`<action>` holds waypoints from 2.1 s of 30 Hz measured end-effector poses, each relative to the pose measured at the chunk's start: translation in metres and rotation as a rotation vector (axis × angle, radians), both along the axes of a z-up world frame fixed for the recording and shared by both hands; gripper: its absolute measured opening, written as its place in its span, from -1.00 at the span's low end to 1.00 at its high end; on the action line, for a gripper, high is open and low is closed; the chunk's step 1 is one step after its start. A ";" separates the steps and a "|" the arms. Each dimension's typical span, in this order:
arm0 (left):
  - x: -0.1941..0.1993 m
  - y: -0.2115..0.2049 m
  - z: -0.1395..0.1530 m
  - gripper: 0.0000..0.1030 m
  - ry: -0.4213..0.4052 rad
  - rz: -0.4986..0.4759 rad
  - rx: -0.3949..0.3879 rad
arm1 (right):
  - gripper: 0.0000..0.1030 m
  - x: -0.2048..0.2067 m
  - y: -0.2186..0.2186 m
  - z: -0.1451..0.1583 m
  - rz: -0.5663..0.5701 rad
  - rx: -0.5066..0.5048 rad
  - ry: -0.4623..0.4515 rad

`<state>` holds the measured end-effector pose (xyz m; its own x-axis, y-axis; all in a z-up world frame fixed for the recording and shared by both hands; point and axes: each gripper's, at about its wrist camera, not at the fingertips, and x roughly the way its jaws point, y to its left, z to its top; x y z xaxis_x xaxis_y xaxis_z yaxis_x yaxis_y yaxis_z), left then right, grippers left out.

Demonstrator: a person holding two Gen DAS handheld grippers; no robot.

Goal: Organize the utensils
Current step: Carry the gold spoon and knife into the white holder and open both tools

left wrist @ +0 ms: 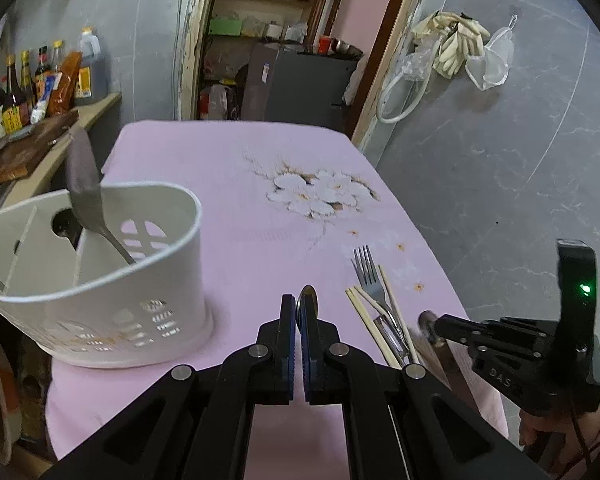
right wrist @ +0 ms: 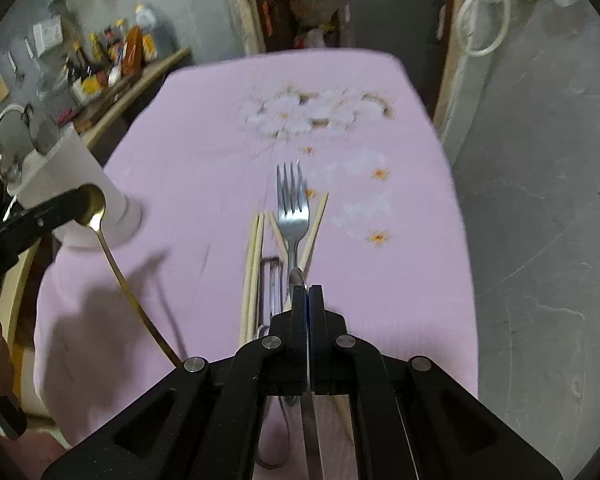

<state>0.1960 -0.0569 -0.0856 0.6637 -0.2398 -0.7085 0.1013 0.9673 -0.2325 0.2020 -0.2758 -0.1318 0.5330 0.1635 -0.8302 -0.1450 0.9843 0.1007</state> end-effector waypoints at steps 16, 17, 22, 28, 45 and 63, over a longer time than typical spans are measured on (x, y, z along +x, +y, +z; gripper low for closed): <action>-0.012 0.046 0.082 -0.94 -0.177 -0.001 0.034 | -0.98 -0.040 0.026 0.123 -0.178 0.175 -0.492; -0.013 0.049 0.086 -0.94 -0.185 0.002 0.038 | -0.98 -0.040 0.033 0.131 -0.167 0.191 -0.515; -0.015 0.082 0.121 -0.94 -0.237 0.052 0.075 | -0.98 -0.027 0.074 0.170 -0.086 0.298 -0.620; -0.015 0.133 0.152 -0.94 -0.278 0.163 0.118 | -0.98 0.001 0.129 0.188 0.019 0.384 -0.676; -0.007 0.197 0.127 -0.94 -0.228 0.377 0.328 | -0.98 0.047 0.186 0.119 0.064 0.414 -0.579; -0.001 0.148 0.077 -0.91 -0.206 0.282 0.404 | -0.97 0.040 0.196 0.088 0.162 0.313 -0.538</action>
<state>0.1946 0.0915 -0.0084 0.7980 0.2327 -0.5559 -0.1713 0.9720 0.1609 0.2424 -0.0796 -0.0434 0.8097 0.4681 -0.3540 -0.3998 0.8815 0.2513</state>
